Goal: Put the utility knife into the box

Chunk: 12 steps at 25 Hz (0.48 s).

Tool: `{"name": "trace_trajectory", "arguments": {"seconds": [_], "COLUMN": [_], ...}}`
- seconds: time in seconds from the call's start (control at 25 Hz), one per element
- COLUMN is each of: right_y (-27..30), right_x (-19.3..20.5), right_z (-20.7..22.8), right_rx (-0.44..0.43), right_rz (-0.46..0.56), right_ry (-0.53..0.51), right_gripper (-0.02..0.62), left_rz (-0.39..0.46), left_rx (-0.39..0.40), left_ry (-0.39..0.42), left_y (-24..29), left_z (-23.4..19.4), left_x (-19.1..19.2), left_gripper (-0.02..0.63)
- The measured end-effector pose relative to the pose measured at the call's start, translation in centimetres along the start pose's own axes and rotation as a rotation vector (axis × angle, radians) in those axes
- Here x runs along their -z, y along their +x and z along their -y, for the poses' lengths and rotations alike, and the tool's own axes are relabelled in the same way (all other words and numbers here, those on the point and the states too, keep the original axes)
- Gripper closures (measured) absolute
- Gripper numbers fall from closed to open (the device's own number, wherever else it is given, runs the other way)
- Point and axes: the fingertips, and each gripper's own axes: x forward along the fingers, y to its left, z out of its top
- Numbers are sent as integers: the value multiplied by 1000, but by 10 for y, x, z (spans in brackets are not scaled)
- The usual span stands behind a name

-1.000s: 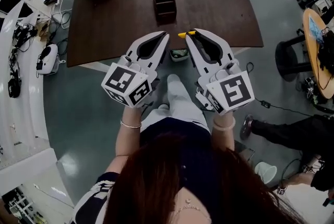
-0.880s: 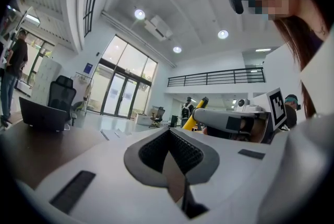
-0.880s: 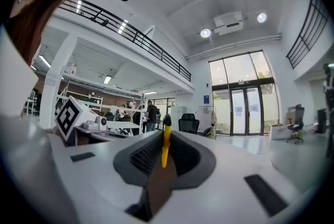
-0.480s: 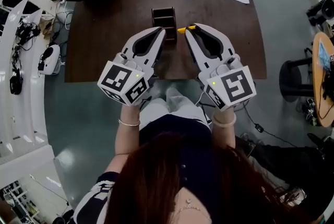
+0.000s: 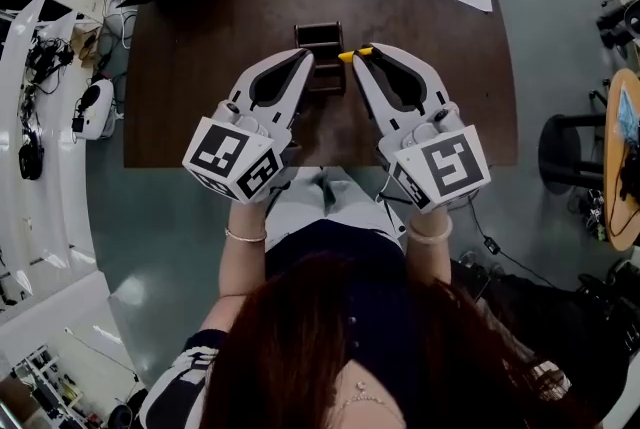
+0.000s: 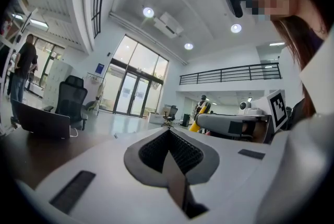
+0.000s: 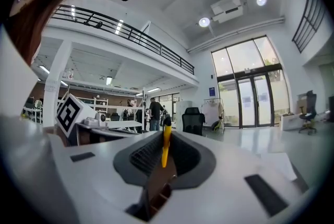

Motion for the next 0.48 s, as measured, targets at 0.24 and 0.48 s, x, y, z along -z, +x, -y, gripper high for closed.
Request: {"name": "trace_trajectory", "arguments": {"seconds": [0.24, 0.48], "right_y": [17, 29], "right_x": [44, 103], "right_z": [19, 31], "right_rx": [19, 56], "right_rz": [-89, -185], "right_ry": [56, 118], "right_gripper": [543, 543], "left_rz": [-43, -95], "left_rx": [32, 49], "left_ry": [-35, -107], "left_y": [18, 27], "left_z": [-13, -28], "left_x": [26, 74], "left_gripper": [604, 604]}}
